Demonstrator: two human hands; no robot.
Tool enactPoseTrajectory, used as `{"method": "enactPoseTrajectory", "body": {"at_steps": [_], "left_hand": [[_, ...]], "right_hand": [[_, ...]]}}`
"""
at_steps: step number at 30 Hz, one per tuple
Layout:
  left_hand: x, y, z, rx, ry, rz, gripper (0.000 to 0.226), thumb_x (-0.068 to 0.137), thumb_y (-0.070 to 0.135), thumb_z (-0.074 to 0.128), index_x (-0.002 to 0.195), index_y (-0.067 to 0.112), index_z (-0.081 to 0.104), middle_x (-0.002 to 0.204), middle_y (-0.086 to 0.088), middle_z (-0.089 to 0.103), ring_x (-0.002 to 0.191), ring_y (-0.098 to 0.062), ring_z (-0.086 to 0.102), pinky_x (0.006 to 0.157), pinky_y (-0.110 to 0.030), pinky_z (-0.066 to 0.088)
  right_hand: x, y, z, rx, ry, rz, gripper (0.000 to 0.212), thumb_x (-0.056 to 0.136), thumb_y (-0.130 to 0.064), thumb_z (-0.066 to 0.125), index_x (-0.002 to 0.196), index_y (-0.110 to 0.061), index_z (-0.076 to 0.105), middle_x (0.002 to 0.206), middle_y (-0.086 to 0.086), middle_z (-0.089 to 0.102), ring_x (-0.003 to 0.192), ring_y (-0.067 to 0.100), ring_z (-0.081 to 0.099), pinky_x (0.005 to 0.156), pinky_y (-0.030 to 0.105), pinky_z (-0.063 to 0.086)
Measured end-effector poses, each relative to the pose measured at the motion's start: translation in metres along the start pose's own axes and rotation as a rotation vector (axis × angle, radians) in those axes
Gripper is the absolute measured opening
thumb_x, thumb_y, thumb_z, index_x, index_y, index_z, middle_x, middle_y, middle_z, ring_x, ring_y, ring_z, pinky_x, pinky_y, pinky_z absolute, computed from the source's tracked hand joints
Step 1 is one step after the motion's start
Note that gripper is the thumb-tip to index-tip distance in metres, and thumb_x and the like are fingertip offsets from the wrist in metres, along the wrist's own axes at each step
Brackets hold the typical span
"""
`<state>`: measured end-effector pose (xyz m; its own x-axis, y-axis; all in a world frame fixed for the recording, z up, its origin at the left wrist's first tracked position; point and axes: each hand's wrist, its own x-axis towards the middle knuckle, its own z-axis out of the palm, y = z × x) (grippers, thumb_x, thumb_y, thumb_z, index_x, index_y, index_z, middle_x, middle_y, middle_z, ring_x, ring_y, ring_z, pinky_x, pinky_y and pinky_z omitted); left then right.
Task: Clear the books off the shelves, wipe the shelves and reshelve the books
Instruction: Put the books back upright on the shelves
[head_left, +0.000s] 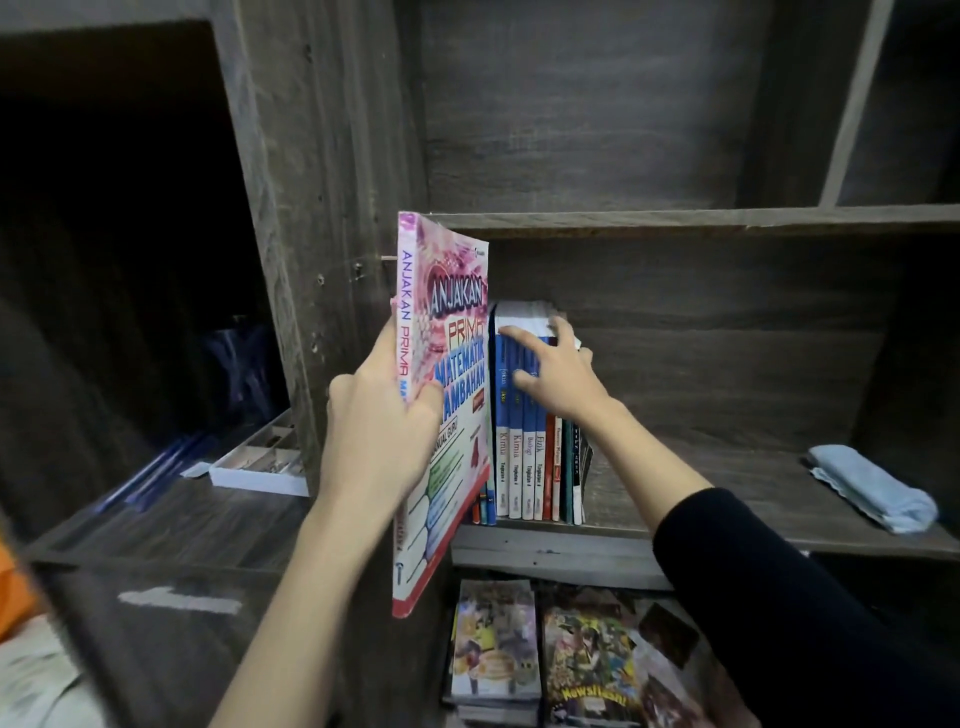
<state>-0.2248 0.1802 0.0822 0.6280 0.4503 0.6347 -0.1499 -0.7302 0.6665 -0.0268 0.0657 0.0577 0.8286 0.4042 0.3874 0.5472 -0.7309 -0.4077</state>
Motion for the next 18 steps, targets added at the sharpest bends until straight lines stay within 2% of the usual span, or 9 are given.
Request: {"method": "enactPoseTrajectory", "body": {"at_steps": [6,10,12,14,15,18], "left_hand": [[0.002,0.009,0.01,-0.029,-0.031,0.023,0.035,0.085,0.008,0.056,0.118,0.02,0.056,0.105,-0.002,0.069,0.098,-0.031,0.058,0.087,-0.047,0.049],[0.003,0.016,0.021,-0.028,-0.038,0.05,0.037,0.086,0.011,0.054,0.122,0.02,0.053,0.105,-0.004,0.068,0.094,-0.03,0.06,0.084,-0.046,0.05],[0.004,0.017,0.027,0.027,-0.035,0.08,0.042,0.087,0.011,0.051,0.128,0.019,0.051,0.107,-0.003,0.068,0.089,-0.026,0.06,0.08,-0.037,0.051],[0.006,0.019,0.029,0.092,-0.028,0.108,0.046,0.089,0.012,0.049,0.134,0.022,0.046,0.11,0.0,0.067,0.081,-0.018,0.057,0.067,-0.015,0.046],[0.007,0.019,0.028,0.105,-0.026,0.109,0.048,0.09,0.013,0.048,0.136,0.024,0.044,0.111,0.0,0.066,0.08,-0.018,0.056,0.067,-0.013,0.044],[0.012,0.018,0.025,0.092,-0.007,0.085,0.051,0.088,0.014,0.048,0.137,0.027,0.044,0.108,-0.007,0.067,0.09,-0.029,0.057,0.082,-0.038,0.049]], "right_hand": [[-0.003,0.008,-0.003,0.024,0.022,-0.001,0.056,0.094,-0.025,0.049,0.143,-0.045,0.03,0.155,0.01,0.006,0.129,0.049,0.023,0.103,0.048,0.033],[-0.004,0.009,-0.004,0.012,0.012,0.006,0.059,0.094,-0.024,0.05,0.145,-0.042,0.028,0.156,0.011,0.004,0.13,0.049,0.022,0.104,0.048,0.032],[-0.004,0.009,-0.004,0.013,0.012,0.005,0.059,0.093,-0.024,0.051,0.145,-0.042,0.028,0.156,0.011,0.004,0.13,0.049,0.022,0.105,0.048,0.031],[-0.004,0.01,-0.004,0.023,0.016,0.005,0.06,0.093,-0.024,0.052,0.144,-0.043,0.028,0.156,0.01,0.004,0.131,0.048,0.021,0.104,0.048,0.032],[-0.003,0.01,-0.004,0.028,0.017,0.002,0.06,0.093,-0.025,0.053,0.144,-0.044,0.029,0.156,0.01,0.004,0.13,0.047,0.021,0.104,0.048,0.033],[-0.004,0.011,-0.003,0.028,0.019,-0.011,0.058,0.094,-0.026,0.052,0.143,-0.046,0.03,0.156,0.01,0.004,0.13,0.047,0.021,0.103,0.048,0.034]]}}
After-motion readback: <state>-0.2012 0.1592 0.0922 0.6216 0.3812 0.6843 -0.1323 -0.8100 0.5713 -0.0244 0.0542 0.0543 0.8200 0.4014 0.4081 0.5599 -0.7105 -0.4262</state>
